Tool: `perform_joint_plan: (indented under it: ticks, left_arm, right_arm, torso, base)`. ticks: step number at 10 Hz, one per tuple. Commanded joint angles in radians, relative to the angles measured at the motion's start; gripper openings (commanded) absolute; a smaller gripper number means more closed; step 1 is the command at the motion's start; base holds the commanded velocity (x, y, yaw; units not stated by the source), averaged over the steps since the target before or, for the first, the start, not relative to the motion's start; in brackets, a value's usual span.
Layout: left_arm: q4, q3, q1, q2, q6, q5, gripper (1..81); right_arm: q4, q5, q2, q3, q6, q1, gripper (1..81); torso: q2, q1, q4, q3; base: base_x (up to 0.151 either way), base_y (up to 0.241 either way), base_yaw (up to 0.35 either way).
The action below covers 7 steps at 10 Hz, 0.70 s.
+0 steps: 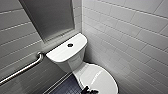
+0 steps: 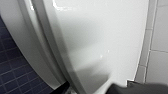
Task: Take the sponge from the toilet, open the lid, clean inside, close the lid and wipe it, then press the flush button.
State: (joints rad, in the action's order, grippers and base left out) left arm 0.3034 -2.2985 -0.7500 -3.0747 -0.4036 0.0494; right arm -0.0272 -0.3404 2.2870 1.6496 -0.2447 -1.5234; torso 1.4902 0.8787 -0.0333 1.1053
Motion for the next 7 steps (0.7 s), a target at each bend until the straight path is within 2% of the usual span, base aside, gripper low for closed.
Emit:
perform_joint_plan:
  ticks: [1, 2, 4, 7]
  left_arm:
    - [-0.007, 0.109, 0.145, 0.008, -0.032, 0.024, 81.1]
    - [-0.007, 0.165, 0.156, 0.036, -0.063, 0.027, 81.1]
    - [-0.007, 0.229, 0.165, 0.065, -0.075, 0.041, 81.1]
    - [-0.007, 0.255, 0.171, 0.079, -0.08, 0.05, 81.1]
  right_arm:
    - [-0.023, 0.064, -0.039, -0.031, -0.002, -0.004, 1.0]
    - [-0.023, 0.064, -0.039, -0.039, -0.001, -0.004, 1.0]
    - [-0.023, 0.064, -0.038, -0.045, -0.001, -0.004, 1.0]
    - [-0.023, 0.064, -0.035, -0.047, 0.001, -0.004, 1.0]
  torso:
    - [0.0, 0.0, 0.0, 0.0]
    - [0.0, 0.0, 0.0, 0.0]
    - [0.0, 0.0, 0.0, 0.0]
    - [0.0, 0.0, 0.0, 0.0]
  base:
    - [0.0, 0.0, 0.0]
    - [0.0, 0.0, 0.0]
    - [0.0, 0.0, 0.0]
    - [0.0, 0.0, 0.0]
